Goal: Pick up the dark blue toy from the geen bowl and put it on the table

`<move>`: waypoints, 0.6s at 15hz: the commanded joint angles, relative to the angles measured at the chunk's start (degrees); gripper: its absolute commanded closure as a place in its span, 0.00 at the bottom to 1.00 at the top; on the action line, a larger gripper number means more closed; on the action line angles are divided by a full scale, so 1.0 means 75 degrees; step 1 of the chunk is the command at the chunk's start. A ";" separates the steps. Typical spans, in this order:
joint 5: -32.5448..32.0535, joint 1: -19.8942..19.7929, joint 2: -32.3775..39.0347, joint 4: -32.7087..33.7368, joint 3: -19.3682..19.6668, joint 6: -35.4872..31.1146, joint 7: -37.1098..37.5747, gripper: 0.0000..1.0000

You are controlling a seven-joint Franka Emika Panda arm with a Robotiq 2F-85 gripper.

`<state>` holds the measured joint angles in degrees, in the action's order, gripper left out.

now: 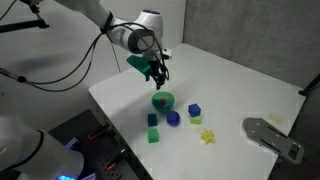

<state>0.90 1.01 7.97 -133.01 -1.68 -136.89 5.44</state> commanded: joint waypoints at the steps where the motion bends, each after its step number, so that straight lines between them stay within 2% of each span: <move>1: 0.0043 -0.0008 0.0496 0.0116 0.0096 -0.0278 0.0086 0.00; 5: 0.0261 -0.0025 0.1197 0.0236 0.0170 -0.0889 0.0257 0.00; 9: 0.0321 0.0150 0.1895 0.0415 0.0261 -0.1548 0.0858 0.00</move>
<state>2.92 0.96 18.38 -132.52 -0.45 -146.41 8.32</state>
